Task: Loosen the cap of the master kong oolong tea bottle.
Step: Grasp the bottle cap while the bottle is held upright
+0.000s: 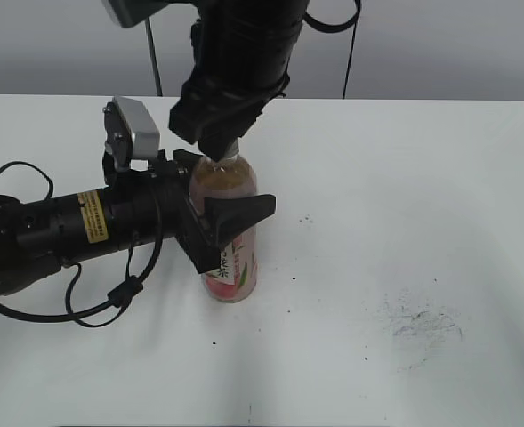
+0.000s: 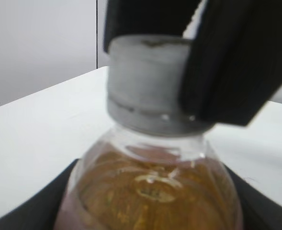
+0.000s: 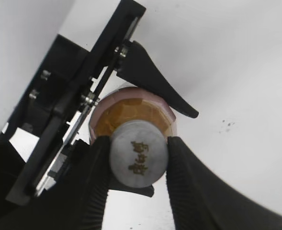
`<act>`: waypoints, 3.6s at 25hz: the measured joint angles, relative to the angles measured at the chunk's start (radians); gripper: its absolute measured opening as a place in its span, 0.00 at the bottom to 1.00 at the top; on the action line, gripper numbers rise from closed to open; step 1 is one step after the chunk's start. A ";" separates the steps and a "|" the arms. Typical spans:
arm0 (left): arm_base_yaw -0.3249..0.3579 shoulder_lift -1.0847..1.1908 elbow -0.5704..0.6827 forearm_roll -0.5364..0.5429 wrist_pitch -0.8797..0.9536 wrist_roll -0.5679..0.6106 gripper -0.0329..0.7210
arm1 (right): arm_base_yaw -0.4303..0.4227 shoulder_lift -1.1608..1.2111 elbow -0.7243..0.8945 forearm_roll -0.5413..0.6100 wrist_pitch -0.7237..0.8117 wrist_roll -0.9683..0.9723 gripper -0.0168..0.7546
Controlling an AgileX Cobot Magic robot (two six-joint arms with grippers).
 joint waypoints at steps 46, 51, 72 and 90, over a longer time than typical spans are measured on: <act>0.001 0.000 0.000 0.007 -0.001 0.000 0.63 | -0.011 -0.005 -0.008 0.072 -0.017 -0.104 0.69; 0.001 0.000 0.000 0.005 -0.001 -0.001 0.63 | -0.022 -0.003 -0.007 -0.009 -0.002 0.153 0.67; 0.001 0.000 -0.001 0.006 0.000 -0.004 0.63 | -0.022 0.021 -0.007 0.048 0.000 0.142 0.38; 0.001 0.000 0.000 0.015 -0.002 0.010 0.63 | -0.025 0.021 -0.008 0.073 0.000 -0.954 0.39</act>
